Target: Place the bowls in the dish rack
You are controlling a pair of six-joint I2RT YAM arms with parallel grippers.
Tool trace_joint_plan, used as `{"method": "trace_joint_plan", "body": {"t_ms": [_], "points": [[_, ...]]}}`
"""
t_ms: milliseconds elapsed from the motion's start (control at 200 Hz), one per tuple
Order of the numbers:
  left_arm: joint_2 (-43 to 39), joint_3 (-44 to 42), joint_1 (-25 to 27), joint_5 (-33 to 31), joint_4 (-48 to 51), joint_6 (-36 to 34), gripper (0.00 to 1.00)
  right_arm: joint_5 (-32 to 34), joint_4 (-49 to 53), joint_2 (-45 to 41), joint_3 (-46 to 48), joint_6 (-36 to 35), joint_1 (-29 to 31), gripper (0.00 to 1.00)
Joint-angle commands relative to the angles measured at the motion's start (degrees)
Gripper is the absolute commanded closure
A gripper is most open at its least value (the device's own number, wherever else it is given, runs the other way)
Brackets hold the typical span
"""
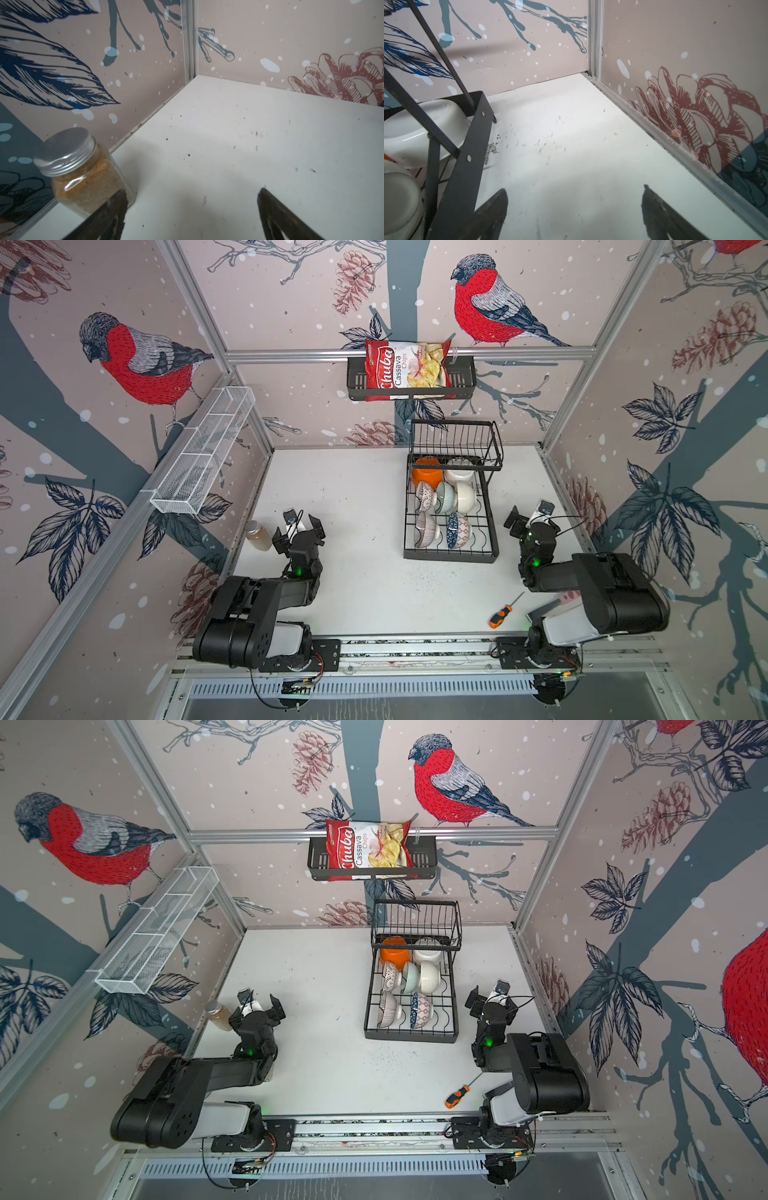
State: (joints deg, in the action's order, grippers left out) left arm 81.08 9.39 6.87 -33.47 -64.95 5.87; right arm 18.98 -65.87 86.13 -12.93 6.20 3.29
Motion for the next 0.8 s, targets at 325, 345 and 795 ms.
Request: {"method": "trace_joint_plan", "body": {"t_ms": [325, 345, 795], "points": [[8.0, 3.8, -1.1, 9.4, -10.9, -4.9, 0.02, -1.3, -4.0, 0.0, 0.0, -0.3, -0.3, 0.01], [8.6, 2.8, -1.5, 9.5, -12.6, -4.5, 0.03, -1.4, -4.0, 0.0, 0.0, -0.3, -0.3, 0.01], [8.8, 2.8, -2.1, 9.9, -13.3, -4.0, 0.02, -1.4, -4.0, 0.0, 0.0, -0.3, -0.3, 0.01]]}}
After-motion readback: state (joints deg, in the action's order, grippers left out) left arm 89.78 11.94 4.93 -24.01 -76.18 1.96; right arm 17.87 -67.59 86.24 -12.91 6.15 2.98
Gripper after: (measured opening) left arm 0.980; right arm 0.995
